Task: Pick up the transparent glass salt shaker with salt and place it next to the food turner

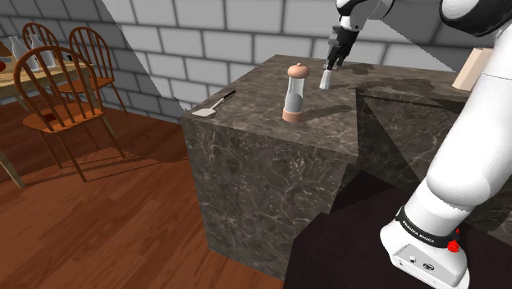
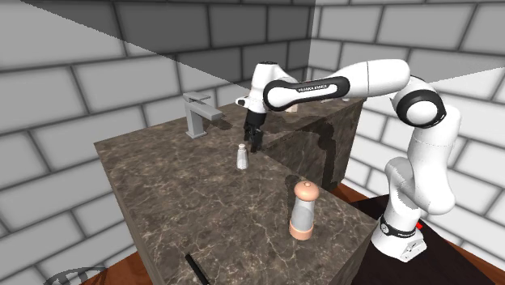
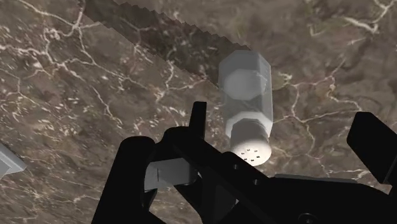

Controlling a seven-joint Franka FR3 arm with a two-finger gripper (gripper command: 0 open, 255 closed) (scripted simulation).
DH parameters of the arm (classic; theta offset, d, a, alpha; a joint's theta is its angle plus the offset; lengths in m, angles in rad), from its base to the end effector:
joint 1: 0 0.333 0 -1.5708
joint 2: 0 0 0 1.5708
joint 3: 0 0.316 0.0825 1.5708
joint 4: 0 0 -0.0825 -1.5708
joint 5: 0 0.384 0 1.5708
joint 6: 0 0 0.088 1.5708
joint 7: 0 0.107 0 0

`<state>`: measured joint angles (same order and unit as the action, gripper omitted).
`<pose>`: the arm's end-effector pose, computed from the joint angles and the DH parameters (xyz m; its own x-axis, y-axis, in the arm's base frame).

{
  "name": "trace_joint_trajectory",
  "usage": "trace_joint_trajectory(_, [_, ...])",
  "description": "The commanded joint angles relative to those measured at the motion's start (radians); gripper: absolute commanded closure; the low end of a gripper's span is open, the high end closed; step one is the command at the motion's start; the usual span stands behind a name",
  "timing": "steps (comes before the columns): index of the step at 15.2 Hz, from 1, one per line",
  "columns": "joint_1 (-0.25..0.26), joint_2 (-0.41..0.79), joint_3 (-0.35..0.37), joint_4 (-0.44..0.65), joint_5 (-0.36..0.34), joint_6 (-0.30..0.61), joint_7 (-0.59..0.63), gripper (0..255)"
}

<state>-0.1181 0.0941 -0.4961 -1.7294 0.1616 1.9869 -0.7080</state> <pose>0.5073 -0.3328 0.5395 0.9780 0.0489 0.2030 0.0444 -0.9987 0.0264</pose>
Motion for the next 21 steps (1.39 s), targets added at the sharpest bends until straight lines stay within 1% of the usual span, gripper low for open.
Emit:
trace_joint_trajectory(1, [-0.014, 0.050, -0.004, 0.039, 0.037, 0.009, -0.027, 0])
trace_joint_trajectory(8, [-0.016, 0.082, 0.002, -0.008, 0.060, 0.083, -0.041, 0])
trace_joint_trajectory(15, [-0.016, 0.082, 0.002, -0.008, 0.059, 0.083, -0.041, 0])
trace_joint_trajectory(16, [-0.016, 0.082, 0.002, -0.008, 0.059, 0.083, -0.041, 255])
trace_joint_trajectory(21, [-0.016, 0.082, 0.002, -0.007, 0.060, 0.083, -0.041, 255])
